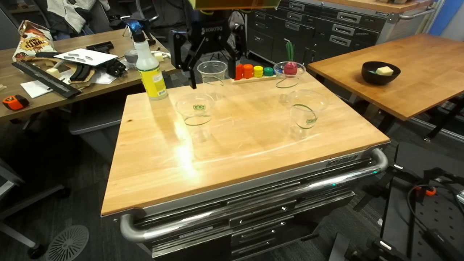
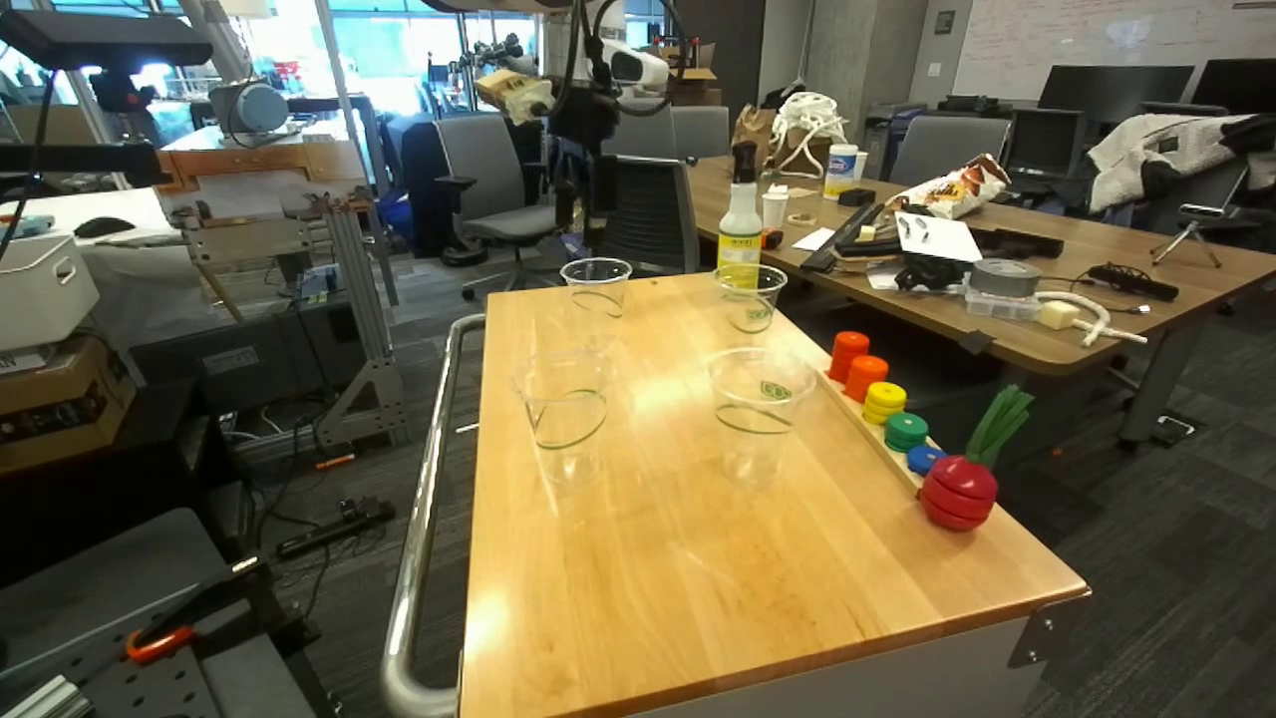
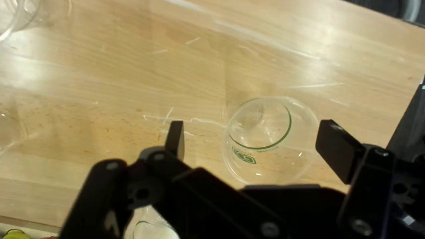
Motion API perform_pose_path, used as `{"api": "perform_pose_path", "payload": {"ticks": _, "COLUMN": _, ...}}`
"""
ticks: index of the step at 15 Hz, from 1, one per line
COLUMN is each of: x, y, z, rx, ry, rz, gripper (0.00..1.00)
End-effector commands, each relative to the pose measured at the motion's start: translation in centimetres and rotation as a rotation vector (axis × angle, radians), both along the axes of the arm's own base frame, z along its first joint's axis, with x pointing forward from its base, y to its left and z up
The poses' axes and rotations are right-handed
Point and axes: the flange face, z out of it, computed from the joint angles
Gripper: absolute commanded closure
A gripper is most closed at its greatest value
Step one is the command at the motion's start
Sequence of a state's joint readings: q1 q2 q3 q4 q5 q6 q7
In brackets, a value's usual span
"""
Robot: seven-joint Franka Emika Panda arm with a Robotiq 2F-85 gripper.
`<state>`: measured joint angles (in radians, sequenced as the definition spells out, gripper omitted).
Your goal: Stack the cups into each other
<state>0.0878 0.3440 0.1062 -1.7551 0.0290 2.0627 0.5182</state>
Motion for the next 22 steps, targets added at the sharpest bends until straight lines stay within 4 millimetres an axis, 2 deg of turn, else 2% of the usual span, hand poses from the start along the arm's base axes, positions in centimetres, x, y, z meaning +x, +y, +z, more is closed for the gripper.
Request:
{"api": "perform_pose_path", "payload": {"ticks": 1, "x": 2.6, "y": -0.5, "z": -1.7, "rx": -0.057, "ry": -0.013, "rz": -0.04, "gripper": 0.0}}
{"api": "perform_pose_path", "payload": {"ticks": 4, "x": 3.2, "y": -1.3, "z": -3.3, "rx": -0.074, "ry": 0.009, "rz": -0.061, "gripper": 0.0}}
{"api": "perform_pose_path", "payload": {"ticks": 6, "x": 3.3, "y": -1.6, "z": -4.1, "rx": -0.072, "ry": 0.022, "rz": -0.07, "gripper": 0.06}}
{"api": "perform_pose_path", "payload": {"ticks": 7, "x": 3.4, "y": -1.6, "z": -4.4, "rx": -0.066, "ry": 0.03, "rz": -0.073, "gripper": 0.13}}
{"api": "perform_pose_path", "payload": {"ticks": 9, "x": 3.5, "y": -1.5, "z": -4.9, "rx": -0.053, "ry": 0.039, "rz": -0.077, "gripper": 0.39}}
{"api": "perform_pose_path", "payload": {"ticks": 11, "x": 3.6, "y": -1.1, "z": -5.2, "rx": -0.042, "ry": 0.046, "rz": -0.079, "gripper": 0.56}}
{"api": "perform_pose_path", "payload": {"ticks": 16, "x": 3.4, "y": -0.2, "z": -6.2, "rx": -0.029, "ry": 0.061, "rz": -0.08, "gripper": 0.94}}
{"api": "perform_pose_path", "payload": {"ticks": 17, "x": 3.2, "y": -0.1, "z": -6.5, "rx": -0.028, "ry": 0.067, "rz": -0.082, "gripper": 0.98}}
{"api": "perform_pose_path", "payload": {"ticks": 19, "x": 2.9, "y": 0.0, "z": -6.4, "rx": -0.018, "ry": 0.07, "rz": -0.086, "gripper": 1.0}}
{"api": "perform_pose_path", "payload": {"ticks": 21, "x": 2.9, "y": 0.1, "z": -5.6, "rx": 0.01, "ry": 0.07, "rz": -0.101, "gripper": 0.97}}
{"api": "perform_pose_path", "payload": {"ticks": 22, "x": 2.9, "y": -0.1, "z": -5.0, "rx": 0.038, "ry": 0.072, "rz": -0.119, "gripper": 1.0}}
